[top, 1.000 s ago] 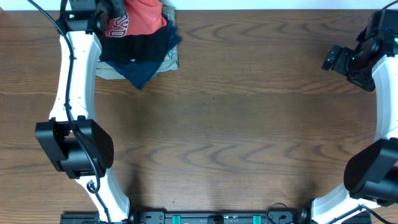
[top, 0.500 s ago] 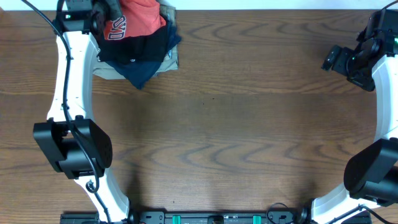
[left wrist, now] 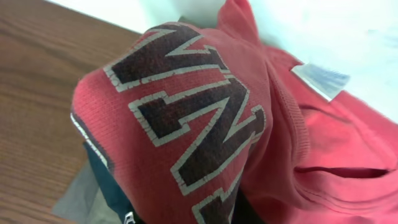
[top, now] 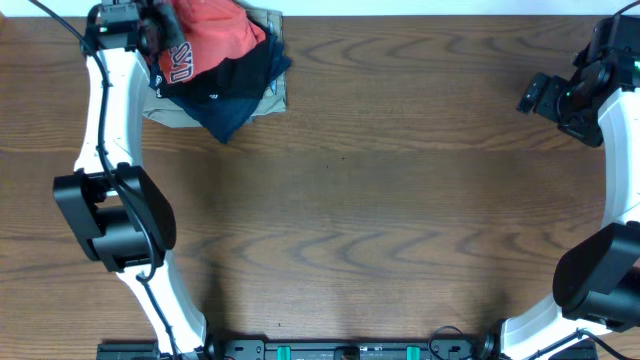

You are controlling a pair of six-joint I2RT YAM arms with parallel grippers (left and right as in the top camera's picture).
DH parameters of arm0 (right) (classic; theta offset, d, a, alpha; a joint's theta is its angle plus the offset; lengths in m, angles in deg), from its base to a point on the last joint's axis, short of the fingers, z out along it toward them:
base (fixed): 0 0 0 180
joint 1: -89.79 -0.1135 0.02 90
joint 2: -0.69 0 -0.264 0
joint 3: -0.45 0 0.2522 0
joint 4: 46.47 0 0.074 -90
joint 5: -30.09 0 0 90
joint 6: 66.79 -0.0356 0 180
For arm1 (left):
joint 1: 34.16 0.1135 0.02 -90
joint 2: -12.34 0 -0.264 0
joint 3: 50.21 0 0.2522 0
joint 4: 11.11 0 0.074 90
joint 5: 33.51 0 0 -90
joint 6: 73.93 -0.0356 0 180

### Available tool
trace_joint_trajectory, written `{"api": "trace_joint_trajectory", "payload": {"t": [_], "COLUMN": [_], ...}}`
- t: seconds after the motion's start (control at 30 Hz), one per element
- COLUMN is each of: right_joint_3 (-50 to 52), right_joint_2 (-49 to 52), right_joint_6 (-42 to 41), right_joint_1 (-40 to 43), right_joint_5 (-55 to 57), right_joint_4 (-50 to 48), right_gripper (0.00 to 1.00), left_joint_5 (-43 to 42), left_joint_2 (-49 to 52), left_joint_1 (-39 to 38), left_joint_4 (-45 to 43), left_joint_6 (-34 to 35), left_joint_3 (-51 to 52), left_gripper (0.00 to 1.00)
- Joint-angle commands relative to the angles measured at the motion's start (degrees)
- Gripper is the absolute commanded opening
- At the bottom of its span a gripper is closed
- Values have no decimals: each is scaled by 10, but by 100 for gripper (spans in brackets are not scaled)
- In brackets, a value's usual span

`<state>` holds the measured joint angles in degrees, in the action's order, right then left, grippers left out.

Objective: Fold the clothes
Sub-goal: 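Hold the left gripper over the stack, pressing the red shirt down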

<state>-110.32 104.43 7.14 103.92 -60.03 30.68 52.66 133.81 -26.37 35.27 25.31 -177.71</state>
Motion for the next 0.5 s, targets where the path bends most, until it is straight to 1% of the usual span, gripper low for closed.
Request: {"api": "trace_joint_trajectory", "payload": {"t": [0.0,0.07,0.1,0.17,0.2,0.47], "right_joint_3": [-2,-2,-2,-2,-2,-2], "right_joint_2": [1,1,1,1,1,1], "right_joint_6": [3,3,3,3,3,3], "right_joint_1": [1,1,1,1,1,1], "right_joint_5": [5,5,5,5,5,5], "right_joint_4": [1,1,1,1,1,1], "right_gripper": [99,99,99,99,99,99], "left_joint_5": [9,9,9,9,9,18], "left_joint_2": [10,15,18,24,27,18], "left_joint_1": [0,0,0,0,0,0], "left_joint_4": [2,6,10,20,29,58], "left_joint_6": [5,5,5,5,5,5], "left_joint_3": [-9,-9,-9,-9,-9,-9], "left_gripper": [7,8,13,34,50,50]}}
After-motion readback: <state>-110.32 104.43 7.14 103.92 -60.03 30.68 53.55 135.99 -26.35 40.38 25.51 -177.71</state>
